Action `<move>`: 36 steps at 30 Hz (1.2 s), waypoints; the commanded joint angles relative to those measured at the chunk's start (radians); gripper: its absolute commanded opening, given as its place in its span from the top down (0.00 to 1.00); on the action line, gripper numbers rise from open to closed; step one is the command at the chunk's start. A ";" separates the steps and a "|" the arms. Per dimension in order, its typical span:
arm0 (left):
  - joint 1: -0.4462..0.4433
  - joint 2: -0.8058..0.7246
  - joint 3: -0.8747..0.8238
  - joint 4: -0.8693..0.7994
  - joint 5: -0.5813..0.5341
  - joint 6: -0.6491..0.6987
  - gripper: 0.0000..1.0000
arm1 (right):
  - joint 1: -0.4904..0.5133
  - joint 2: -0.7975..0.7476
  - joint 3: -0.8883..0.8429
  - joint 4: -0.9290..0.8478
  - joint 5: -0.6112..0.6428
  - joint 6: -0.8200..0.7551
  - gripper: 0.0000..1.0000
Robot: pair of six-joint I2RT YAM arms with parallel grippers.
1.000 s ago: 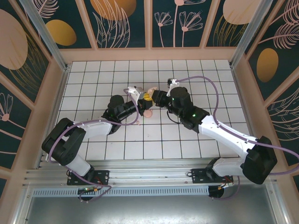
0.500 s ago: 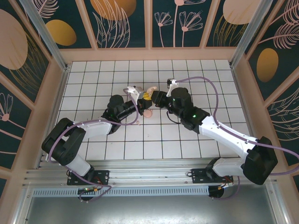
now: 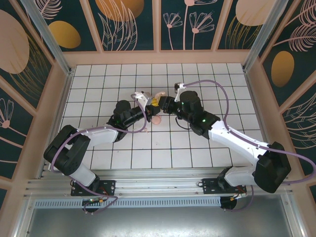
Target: Insert the wireless bluetooth earbuds into the charging case
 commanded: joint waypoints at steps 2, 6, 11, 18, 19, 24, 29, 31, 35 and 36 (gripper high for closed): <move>-0.009 -0.039 0.024 0.051 0.013 0.046 0.99 | 0.014 0.023 0.024 -0.059 -0.110 0.009 0.80; -0.008 -0.044 0.024 0.042 0.024 0.059 0.99 | 0.001 0.023 0.036 -0.089 -0.106 0.016 0.79; -0.009 -0.048 0.024 0.024 0.032 0.076 0.98 | -0.011 0.030 0.074 -0.145 -0.088 0.012 0.78; -0.012 -0.055 0.031 -0.006 0.062 0.116 0.98 | -0.013 0.053 0.110 -0.214 -0.088 -0.012 0.76; -0.011 -0.056 0.031 -0.006 0.066 0.116 0.98 | -0.013 0.055 0.112 -0.221 -0.084 -0.012 0.76; -0.014 -0.055 0.031 0.004 0.069 0.109 0.98 | -0.013 0.053 0.127 -0.256 -0.057 -0.015 0.73; -0.015 -0.057 0.031 0.013 0.075 0.100 0.98 | -0.013 0.052 0.142 -0.274 -0.037 -0.016 0.70; -0.014 -0.059 0.031 0.013 0.077 0.099 0.98 | -0.013 0.049 0.145 -0.279 -0.029 -0.015 0.69; -0.014 -0.065 0.024 0.014 0.074 0.099 0.98 | -0.013 0.039 0.149 -0.290 -0.010 -0.012 0.67; -0.014 -0.067 0.025 0.014 0.073 0.097 0.98 | -0.013 0.035 0.150 -0.293 -0.005 -0.012 0.67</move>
